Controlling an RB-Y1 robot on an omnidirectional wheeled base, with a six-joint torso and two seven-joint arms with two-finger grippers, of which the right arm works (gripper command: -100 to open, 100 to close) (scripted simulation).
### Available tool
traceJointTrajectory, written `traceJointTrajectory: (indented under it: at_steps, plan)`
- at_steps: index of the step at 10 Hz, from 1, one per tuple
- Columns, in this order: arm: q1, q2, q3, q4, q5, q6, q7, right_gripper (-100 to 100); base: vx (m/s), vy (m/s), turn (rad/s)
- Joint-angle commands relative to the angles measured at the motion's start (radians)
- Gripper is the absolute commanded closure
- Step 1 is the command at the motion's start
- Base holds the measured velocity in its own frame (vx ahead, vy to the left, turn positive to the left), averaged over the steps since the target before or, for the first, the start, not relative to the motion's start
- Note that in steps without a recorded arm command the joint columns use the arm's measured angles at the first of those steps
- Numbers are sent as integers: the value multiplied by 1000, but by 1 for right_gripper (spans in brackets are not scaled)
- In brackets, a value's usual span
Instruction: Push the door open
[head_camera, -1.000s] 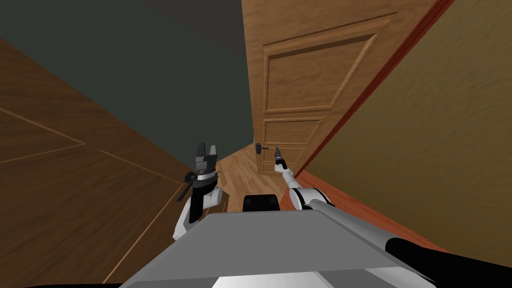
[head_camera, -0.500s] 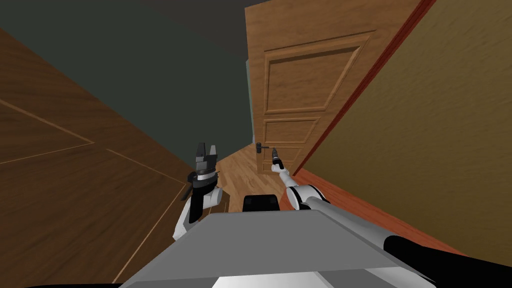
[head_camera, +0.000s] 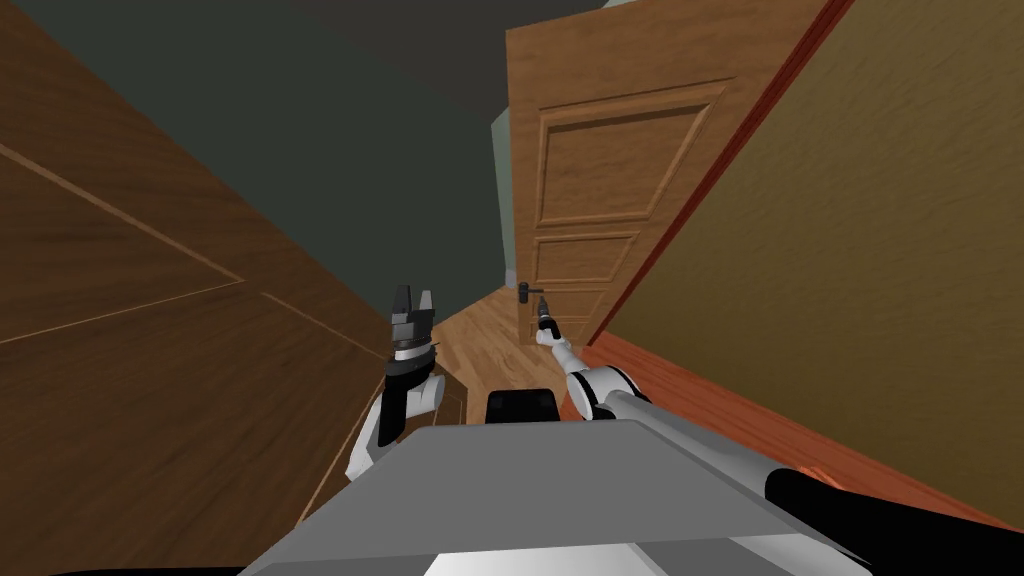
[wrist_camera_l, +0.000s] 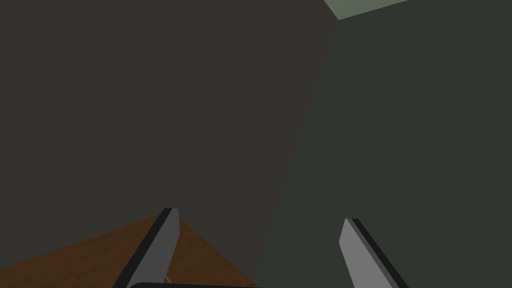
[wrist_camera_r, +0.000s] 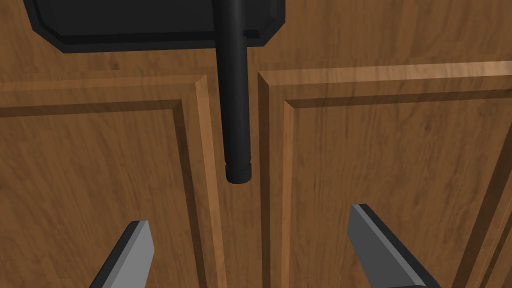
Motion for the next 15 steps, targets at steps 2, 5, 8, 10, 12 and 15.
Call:
traceJointTrajectory:
  at_steps: [2,5,8,10,12,15]
  plan:
    - [-4,6,4,10,-4,-8,0,-100,-39,143,-14]
    - [-4,-14,4,11,-5,-9,1,-100,61,-154,0]
    - [-4,-55,3,12,-5,-11,3,-100,108,-189,3]
    - [-5,-91,1,13,-6,-14,6,-100,149,-122,19]
    - [-5,-101,-2,14,-7,-17,10,-100,185,-2,19]
    - [-5,-78,-5,15,-8,-20,14,-100,114,123,15]
